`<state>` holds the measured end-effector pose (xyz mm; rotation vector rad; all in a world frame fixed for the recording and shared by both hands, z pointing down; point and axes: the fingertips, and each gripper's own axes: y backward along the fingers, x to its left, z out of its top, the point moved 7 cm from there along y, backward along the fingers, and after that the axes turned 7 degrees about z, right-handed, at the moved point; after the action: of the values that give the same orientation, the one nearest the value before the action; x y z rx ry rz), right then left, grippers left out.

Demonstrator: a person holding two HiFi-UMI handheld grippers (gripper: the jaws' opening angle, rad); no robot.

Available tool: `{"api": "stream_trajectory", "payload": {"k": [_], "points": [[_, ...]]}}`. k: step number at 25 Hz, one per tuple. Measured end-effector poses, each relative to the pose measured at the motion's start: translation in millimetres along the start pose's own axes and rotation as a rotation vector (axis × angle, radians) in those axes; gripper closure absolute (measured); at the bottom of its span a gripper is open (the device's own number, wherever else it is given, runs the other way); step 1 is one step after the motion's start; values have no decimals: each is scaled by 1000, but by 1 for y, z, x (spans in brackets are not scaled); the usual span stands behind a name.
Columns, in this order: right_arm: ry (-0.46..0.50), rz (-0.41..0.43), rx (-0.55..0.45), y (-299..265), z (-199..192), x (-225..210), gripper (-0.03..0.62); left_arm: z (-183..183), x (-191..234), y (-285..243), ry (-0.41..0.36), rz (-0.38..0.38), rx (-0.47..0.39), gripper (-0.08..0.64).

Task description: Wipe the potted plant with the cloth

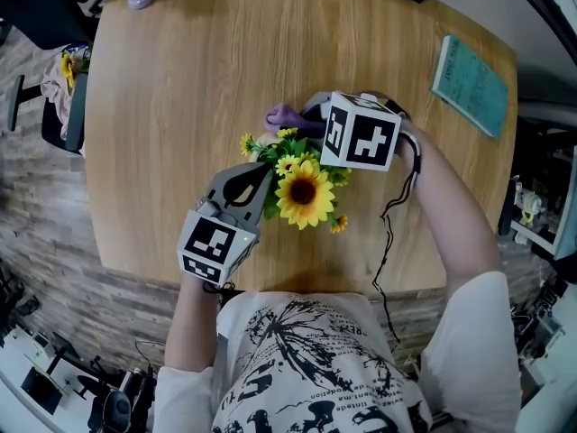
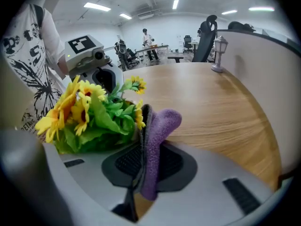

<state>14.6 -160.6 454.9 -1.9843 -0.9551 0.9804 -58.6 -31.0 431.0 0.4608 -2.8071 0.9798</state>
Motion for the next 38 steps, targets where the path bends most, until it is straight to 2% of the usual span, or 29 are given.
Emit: {"api": "stream_trajectory", "payload": {"k": [7, 24, 27, 30, 32, 36, 38], "points": [[83, 36, 60, 2, -18, 14, 523, -1, 0, -1, 15, -3, 3, 558], [-40, 88, 26, 10, -66, 55, 520, -2, -1, 1, 56, 21, -3, 558], [-94, 1, 44, 16, -73, 52, 518, -4, -2, 2, 100, 25, -8, 558], [-129, -183, 74, 32, -73, 39, 518, -5, -3, 4, 119, 24, -6, 558], [-181, -301, 49, 46, -67, 29, 518, -8, -3, 7, 125, 13, 2, 558], [-317, -458, -110, 78, -37, 22, 517, -11, -9, 12, 24, 34, 6, 557], [-341, -515, -186, 94, -16, 26, 517, -6, -7, 18, -24, 57, -12, 557]]}}
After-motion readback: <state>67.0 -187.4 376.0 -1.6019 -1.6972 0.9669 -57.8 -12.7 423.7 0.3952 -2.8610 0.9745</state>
